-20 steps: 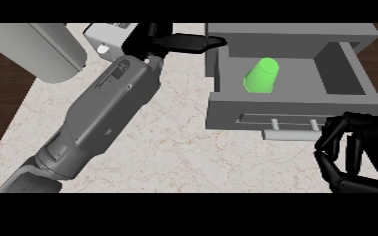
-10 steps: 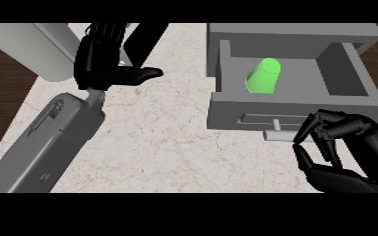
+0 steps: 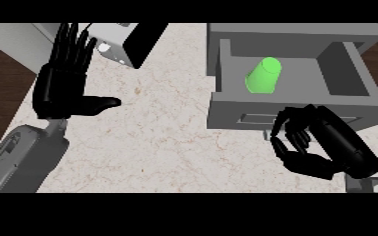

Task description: Pick up the cup, place it into the drawer and close the drawer

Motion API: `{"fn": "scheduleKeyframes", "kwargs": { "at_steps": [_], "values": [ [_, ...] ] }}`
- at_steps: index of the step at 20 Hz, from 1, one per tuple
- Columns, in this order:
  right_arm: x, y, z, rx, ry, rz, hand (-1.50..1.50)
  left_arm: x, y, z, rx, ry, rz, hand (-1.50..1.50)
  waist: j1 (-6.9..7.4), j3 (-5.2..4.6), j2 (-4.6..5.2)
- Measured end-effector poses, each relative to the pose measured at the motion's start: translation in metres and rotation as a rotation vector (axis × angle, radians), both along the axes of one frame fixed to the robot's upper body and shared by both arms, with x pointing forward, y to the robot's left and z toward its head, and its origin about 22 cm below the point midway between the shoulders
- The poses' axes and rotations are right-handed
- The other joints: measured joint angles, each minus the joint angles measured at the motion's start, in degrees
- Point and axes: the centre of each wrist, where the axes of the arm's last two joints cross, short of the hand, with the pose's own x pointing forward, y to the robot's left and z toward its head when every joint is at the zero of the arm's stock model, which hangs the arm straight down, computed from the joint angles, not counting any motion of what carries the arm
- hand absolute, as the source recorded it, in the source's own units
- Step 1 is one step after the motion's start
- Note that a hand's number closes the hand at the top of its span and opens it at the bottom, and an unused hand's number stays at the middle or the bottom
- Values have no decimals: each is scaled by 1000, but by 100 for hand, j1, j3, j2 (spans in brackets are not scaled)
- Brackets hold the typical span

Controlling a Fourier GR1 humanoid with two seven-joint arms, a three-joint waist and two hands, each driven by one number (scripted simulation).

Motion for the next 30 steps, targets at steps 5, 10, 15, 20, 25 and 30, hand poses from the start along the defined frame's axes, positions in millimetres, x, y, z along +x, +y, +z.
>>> {"fn": "scheduleKeyframes", "kwargs": {
  "at_steps": [5, 10, 15, 20, 25, 30],
  "values": [
    [17, 22, -32, -115, -17, -2, -150, -18, 29, -12, -5, 10, 11, -150, -57, -1, 6],
    [40, 26, -66, -198, 12, -19, -150, -33, 50, -22, -2, 11, 18, -150, -87, 1, 10],
    [67, 31, -89, -277, 41, -22, -150, -41, 64, -25, -13, 9, 23, -150, -100, 0, 13],
    [91, 40, -109, -301, 66, -26, -150, -49, 87, -36, -19, 7, 19, -150, -106, 0, 17],
    [125, 32, -113, -262, 70, -7, -150, -54, 97, -40, -19, -1, 17, -150, -27, 0, 14],
    [153, 19, -105, -217, 83, 21, -150, -57, 96, -41, -26, -3, -6, -150, 49, -9, -6]
  ]
}}
